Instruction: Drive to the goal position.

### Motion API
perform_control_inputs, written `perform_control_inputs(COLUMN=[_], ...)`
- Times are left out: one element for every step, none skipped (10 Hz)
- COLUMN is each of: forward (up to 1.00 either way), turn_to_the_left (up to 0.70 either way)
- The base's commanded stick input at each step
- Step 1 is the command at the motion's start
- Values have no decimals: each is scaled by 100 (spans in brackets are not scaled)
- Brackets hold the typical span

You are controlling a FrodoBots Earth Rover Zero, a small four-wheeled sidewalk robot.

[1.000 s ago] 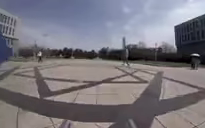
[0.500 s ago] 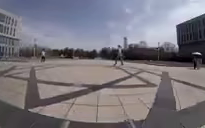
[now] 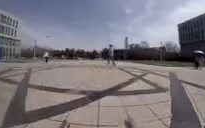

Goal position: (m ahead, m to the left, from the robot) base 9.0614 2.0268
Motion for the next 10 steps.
perform_control_inputs(forward=[85,85,85,85,85,85,85,85,85,85], turn_to_the_left=[0,0,0,0,0,0,0,0,0,0])
